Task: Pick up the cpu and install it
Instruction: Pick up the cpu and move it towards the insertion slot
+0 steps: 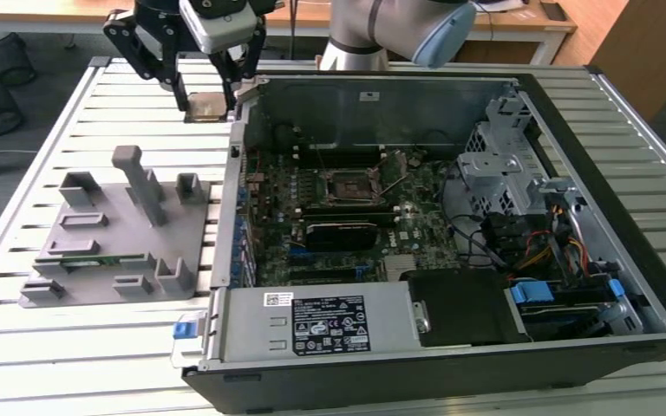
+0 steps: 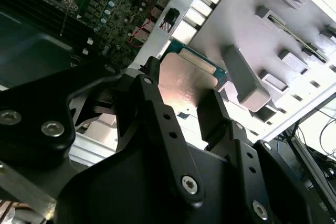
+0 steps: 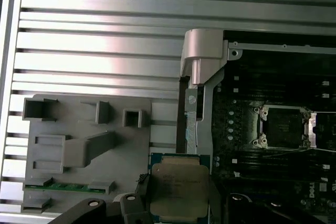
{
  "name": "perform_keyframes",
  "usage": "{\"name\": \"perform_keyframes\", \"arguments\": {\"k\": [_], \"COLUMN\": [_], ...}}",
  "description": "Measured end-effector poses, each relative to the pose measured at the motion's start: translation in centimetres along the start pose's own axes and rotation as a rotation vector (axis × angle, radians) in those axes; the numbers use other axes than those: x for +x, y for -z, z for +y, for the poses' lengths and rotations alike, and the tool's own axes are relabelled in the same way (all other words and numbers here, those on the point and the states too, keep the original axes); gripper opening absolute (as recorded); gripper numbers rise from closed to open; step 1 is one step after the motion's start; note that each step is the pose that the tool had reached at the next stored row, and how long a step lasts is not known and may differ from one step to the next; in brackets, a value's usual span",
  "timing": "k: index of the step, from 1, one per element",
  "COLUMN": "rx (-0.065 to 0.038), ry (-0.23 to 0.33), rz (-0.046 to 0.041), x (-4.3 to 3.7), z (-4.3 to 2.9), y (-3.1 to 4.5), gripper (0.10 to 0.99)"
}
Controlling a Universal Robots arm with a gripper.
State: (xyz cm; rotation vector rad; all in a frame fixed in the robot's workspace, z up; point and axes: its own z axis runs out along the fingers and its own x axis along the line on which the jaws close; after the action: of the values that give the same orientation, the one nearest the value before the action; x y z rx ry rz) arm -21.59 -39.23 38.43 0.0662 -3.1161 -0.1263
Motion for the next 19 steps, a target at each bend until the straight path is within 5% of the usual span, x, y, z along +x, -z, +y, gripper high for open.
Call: {"name": "perform_keyframes", "arguments": {"k": [19], "rx": [0.0], "ry": [0.0], "rz": [0.0001], "x": [-2.43], "z": [-0.02], "y": [0.0], "gripper": [0.529]}}
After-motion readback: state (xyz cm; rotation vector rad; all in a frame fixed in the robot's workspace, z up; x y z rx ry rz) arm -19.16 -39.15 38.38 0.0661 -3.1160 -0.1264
